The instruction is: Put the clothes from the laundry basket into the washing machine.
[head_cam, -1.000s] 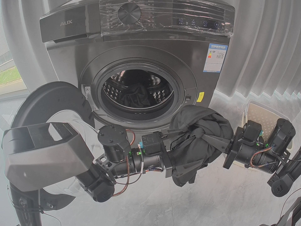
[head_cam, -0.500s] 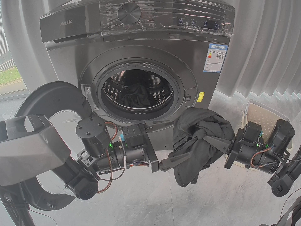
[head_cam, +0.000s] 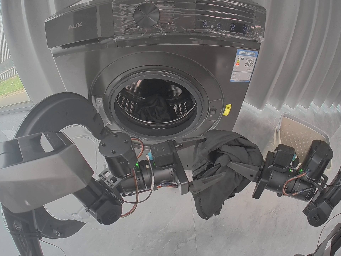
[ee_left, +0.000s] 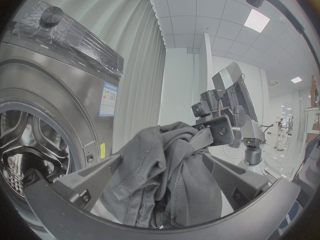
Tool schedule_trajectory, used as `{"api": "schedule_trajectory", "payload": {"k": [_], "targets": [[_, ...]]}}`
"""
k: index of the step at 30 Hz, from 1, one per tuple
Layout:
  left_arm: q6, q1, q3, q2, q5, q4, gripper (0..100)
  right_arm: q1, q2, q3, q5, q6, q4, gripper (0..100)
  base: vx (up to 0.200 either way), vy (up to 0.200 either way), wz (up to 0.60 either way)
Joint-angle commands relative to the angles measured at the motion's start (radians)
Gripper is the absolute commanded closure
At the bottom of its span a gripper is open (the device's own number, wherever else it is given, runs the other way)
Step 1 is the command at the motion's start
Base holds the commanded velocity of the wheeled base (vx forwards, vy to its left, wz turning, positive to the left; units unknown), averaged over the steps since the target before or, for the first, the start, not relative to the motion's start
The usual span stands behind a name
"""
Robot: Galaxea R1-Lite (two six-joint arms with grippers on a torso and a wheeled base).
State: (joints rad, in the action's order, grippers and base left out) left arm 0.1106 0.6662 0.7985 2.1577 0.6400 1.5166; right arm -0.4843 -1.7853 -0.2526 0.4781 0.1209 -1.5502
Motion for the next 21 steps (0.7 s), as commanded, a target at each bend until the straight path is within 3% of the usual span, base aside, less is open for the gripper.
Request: {"api": "schedule_trajectory", "payload": {"k": [1, 21], "targets": [[0.0, 0.026, 0.034, 0.057, 0.0, 0.001, 0, -0.008, 0.003, -0.01, 0.001, 0.0, -0.001, 100, 0.0, 0.0, 0.0], [-0.002, 0.087, 0.065, 0.087, -0.013, -0.001, 0, -0.025, 0.001, -0.042, -0.003, 0.005, -0.001, 100, 0.0, 0.0, 0.0]]}}
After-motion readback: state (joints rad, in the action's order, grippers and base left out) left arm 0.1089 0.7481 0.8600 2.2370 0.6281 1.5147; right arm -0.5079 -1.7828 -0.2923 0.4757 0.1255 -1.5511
